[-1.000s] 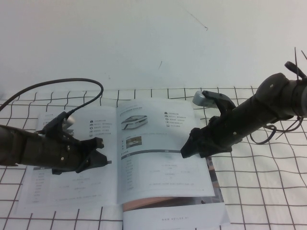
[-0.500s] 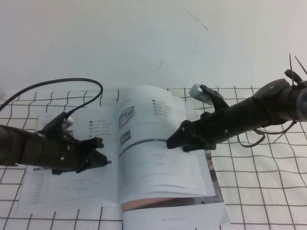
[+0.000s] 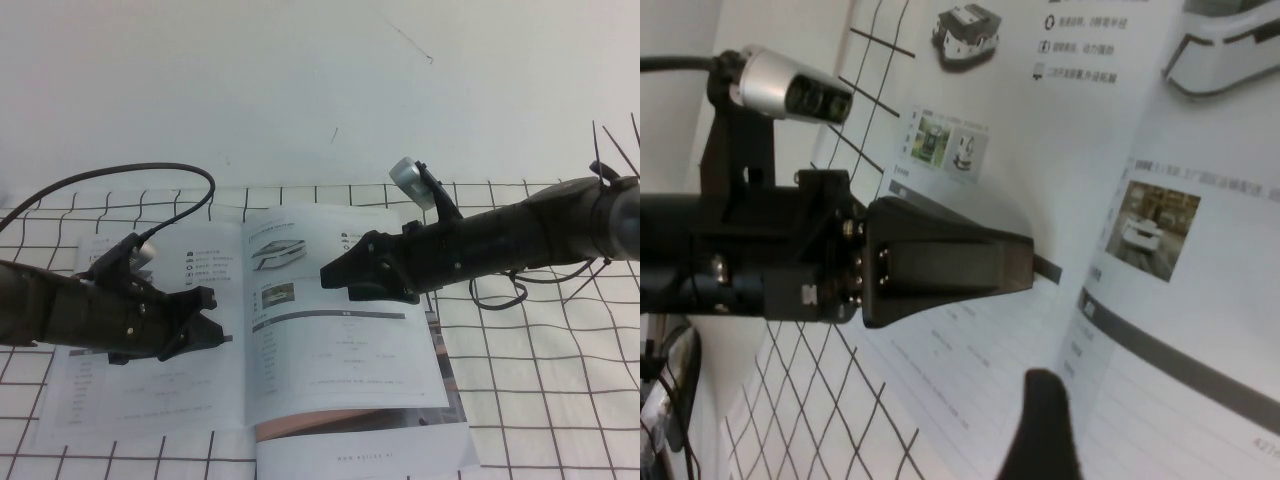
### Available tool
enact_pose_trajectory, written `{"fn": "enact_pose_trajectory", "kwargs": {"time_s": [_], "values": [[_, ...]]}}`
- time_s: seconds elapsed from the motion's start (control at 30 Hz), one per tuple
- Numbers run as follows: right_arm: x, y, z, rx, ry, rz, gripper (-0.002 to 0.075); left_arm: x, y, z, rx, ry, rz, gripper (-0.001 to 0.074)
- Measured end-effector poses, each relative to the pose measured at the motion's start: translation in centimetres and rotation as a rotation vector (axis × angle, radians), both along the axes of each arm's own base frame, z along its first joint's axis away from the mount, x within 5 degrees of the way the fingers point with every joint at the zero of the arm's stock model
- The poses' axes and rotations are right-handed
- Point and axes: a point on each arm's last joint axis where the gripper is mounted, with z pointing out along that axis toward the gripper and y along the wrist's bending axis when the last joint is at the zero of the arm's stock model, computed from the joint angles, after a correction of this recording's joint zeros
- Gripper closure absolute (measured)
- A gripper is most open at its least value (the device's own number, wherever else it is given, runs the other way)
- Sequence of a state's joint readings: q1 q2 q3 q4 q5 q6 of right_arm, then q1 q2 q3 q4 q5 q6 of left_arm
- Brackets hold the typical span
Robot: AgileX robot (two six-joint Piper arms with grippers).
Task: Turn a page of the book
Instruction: Open the closed book
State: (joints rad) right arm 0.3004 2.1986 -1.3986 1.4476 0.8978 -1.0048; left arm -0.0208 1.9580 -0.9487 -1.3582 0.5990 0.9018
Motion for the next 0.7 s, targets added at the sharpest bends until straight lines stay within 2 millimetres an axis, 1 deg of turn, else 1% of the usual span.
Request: {"fn": "enact_pose_trajectory", "kwargs": {"time_s": [0.13, 0.23, 0.33, 0.47, 0.53, 0.6, 0.7], "values": [[-0.1, 0.1, 0.0, 0.002, -0.002, 0.004, 0.0205, 0.0, 0.0, 0.0, 0.000, 0.000, 0.000, 0.0738], [0.0, -0.2, -0.1, -0.012, 0.004, 0.007, 0.0205, 0.0, 0.0, 0.0, 0.000, 0.000, 0.000, 0.0738], [0.4, -1.2, 0.2, -0.095, 0.010, 0.021, 0.0205, 0.0, 0.0, 0.0, 0.001, 0.000, 0.001, 0.0738], [0.9, -2.8, 0.5, -0.314, 0.031, 0.066, 0.0205, 0.0, 0.0, 0.0, 0.002, 0.000, 0.000, 0.0738], [1.0, -3.3, 0.4, -0.382, 0.048, 0.069, 0.0205, 0.0, 0.0, 0.0, 0.004, 0.000, -0.002, 0.0738], [1.0, -3.5, 0.3, -0.417, 0.054, 0.077, 0.0205, 0.0, 0.0, 0.0, 0.005, 0.000, -0.004, 0.0738], [0.9, -3.6, -0.4, -0.431, 0.084, 0.088, 0.0205, 0.0, 0.0, 0.0, 0.006, -0.001, -0.005, 0.0738]]}}
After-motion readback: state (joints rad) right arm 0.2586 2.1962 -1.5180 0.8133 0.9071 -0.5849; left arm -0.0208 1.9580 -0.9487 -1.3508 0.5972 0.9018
